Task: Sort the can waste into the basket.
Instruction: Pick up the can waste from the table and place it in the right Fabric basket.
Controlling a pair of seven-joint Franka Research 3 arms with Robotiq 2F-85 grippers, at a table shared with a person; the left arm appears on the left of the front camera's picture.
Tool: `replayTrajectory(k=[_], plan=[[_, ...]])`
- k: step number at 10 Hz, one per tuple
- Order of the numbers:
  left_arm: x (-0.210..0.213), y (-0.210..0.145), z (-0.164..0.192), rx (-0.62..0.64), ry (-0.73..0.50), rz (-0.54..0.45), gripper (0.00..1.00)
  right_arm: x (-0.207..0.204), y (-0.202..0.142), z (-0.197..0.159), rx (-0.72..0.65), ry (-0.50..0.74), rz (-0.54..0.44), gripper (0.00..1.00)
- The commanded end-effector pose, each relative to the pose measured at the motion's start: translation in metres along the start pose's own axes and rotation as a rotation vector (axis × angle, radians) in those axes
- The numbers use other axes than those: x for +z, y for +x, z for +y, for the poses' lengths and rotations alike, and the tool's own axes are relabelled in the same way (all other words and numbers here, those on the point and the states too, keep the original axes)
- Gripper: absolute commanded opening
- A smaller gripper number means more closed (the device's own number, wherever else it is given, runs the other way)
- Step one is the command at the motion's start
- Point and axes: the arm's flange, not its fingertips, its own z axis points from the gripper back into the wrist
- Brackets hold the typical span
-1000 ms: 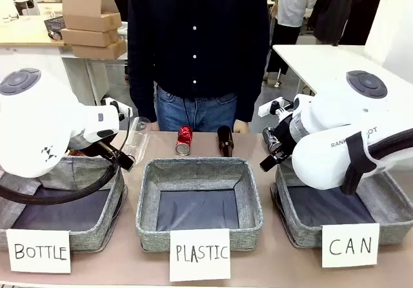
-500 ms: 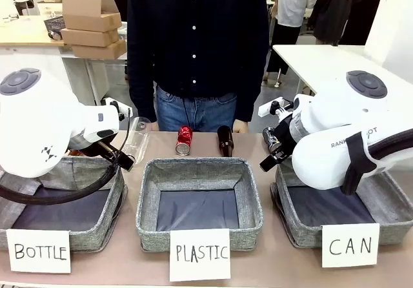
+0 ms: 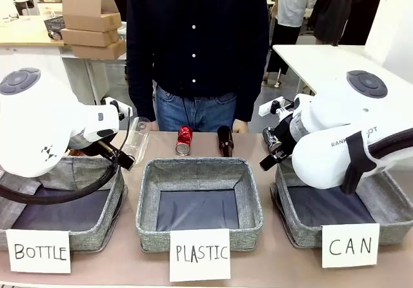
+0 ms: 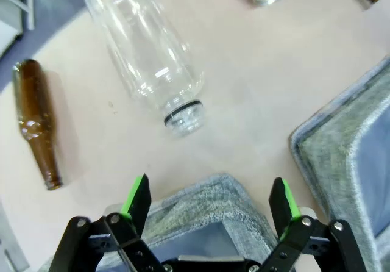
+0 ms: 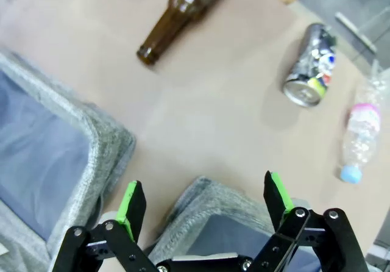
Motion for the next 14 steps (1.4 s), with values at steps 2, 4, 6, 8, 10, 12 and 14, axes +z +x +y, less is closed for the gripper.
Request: replayTrajectory(k=[2, 4, 6, 8, 10, 12, 14], plan=[[0.136, 0.003, -0.017, 0.051, -0.003, -0.055, 1.00, 0.149, 0.003, -0.008, -0.094, 0.031, -0.071, 1.00], [0.196, -0.040, -0.033, -0.087, -0.080, -0.138, 1.00, 0.186, -0.026, 0.008, 0.011, 0.120, -0.007, 1.00], [0.175, 0.024, -0.025, -0.027, -0.036, -0.117, 1.00, 0.174, 0.007, -0.001, -0.054, 0.064, -0.046, 1.00], [0.217, 0.014, -0.030, -0.072, -0.014, -0.133, 1.00, 0.177, 0.011, 0.006, -0.049, 0.238, 0.037, 1.00], [0.221, -0.001, 0.015, -0.023, -0.576, 0.050, 1.00, 0.184, 0.001, -0.025, -0.371, 0.864, 0.056, 1.00], [0.206, -0.026, 0.066, 0.265, -0.992, -0.020, 1.00, 0.189, -0.028, -0.053, -0.489, 1.297, -0.095, 1.00], [0.187, -0.039, 0.075, 0.497, -1.200, -0.301, 1.00, 0.178, -0.058, -0.072, -0.686, 1.417, -0.231, 1.00]])
